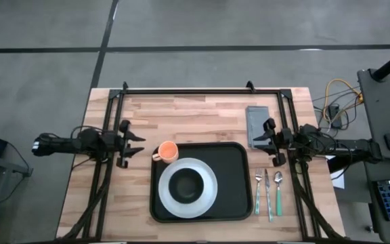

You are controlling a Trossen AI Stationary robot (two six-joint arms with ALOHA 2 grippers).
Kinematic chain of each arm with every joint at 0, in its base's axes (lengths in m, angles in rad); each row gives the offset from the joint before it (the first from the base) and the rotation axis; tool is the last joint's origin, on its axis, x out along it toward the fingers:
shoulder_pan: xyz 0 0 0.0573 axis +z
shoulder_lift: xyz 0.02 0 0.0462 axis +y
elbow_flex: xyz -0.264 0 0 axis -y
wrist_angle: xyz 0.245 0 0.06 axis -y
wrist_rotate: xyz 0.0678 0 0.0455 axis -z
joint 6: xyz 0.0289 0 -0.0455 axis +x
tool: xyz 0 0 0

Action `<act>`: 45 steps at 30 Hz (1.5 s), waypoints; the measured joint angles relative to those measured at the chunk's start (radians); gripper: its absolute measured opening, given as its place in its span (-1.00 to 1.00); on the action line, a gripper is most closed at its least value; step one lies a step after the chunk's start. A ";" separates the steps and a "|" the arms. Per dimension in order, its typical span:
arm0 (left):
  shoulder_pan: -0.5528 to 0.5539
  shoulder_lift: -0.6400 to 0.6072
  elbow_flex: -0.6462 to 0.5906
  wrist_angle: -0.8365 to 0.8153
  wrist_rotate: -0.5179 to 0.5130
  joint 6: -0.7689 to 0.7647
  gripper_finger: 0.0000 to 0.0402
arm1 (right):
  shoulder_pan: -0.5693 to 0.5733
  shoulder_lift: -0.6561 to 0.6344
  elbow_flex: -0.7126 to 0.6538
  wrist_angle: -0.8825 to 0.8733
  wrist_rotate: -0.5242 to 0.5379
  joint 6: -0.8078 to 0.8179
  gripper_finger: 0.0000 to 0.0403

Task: Set up tray
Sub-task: Put the gray napkin on the black serving tray right of the white plate

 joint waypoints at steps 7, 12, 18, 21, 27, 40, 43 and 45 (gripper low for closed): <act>0.000 0.042 -0.004 -0.025 0.044 -0.018 -0.35 | 0.000 0.000 0.000 0.001 0.000 0.043 -0.45; 0.000 0.081 0.001 -0.024 0.043 -0.027 -0.35 | 0.000 0.000 0.000 0.012 0.000 0.059 -0.45; 0.000 0.108 -0.003 -0.027 0.040 -0.033 -0.35 | 0.000 0.004 0.012 0.010 0.000 0.068 -0.45; 0.000 0.127 -0.003 -0.025 0.040 -0.033 -0.35 | 0.000 0.013 0.041 0.000 -0.002 0.072 -0.45; 0.000 0.172 -0.003 -0.025 0.040 -0.033 -0.35 | 0.000 0.047 0.192 -0.292 -0.001 0.012 -0.45; 0.000 0.240 0.001 -0.025 0.009 -0.081 -0.35 | 0.013 0.298 0.529 -0.808 -0.004 -0.085 -0.45; 0.000 0.239 -0.003 -0.026 0.009 -0.082 -0.35 | 0.016 0.381 0.557 -0.809 -0.001 -0.098 -0.45; 0.000 0.240 -0.003 -0.026 0.008 -0.082 -0.35 | 0.015 0.442 0.572 -0.823 0.002 -0.097 -0.45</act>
